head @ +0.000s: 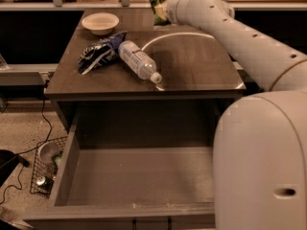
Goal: Place green jalapeno chip bag into top drawer
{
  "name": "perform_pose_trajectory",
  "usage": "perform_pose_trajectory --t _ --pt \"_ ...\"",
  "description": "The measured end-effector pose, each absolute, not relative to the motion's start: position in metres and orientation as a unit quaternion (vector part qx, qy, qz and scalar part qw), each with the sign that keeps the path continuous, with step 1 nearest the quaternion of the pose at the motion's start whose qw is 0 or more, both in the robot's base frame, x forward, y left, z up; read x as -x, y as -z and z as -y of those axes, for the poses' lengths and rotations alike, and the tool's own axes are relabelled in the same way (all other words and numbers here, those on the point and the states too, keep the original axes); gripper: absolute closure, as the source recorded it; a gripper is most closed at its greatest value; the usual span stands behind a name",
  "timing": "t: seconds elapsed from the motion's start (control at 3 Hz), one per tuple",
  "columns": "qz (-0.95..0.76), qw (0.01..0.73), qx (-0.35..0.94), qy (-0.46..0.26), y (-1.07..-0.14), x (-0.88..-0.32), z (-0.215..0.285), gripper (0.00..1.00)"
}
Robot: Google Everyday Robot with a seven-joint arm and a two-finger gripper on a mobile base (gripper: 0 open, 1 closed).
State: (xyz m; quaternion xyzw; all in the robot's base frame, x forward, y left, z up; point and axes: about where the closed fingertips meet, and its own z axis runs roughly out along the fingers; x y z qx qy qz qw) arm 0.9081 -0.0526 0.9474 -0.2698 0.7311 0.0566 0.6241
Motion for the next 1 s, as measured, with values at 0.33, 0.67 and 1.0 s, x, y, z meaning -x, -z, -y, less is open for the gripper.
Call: perform_pose_trajectory --t 0.33,0.67,1.0 --pt "-0.72 0.637 0.271 -0.053 -0.97 -0.882 0.07 1.0" --pt "-0.71 0.642 0.282 -0.057 -0.988 -0.853 0.082 1.0" --pt "-0.696 0.64 0.32 -0.06 -1.005 -0.807 0.077 1.0"
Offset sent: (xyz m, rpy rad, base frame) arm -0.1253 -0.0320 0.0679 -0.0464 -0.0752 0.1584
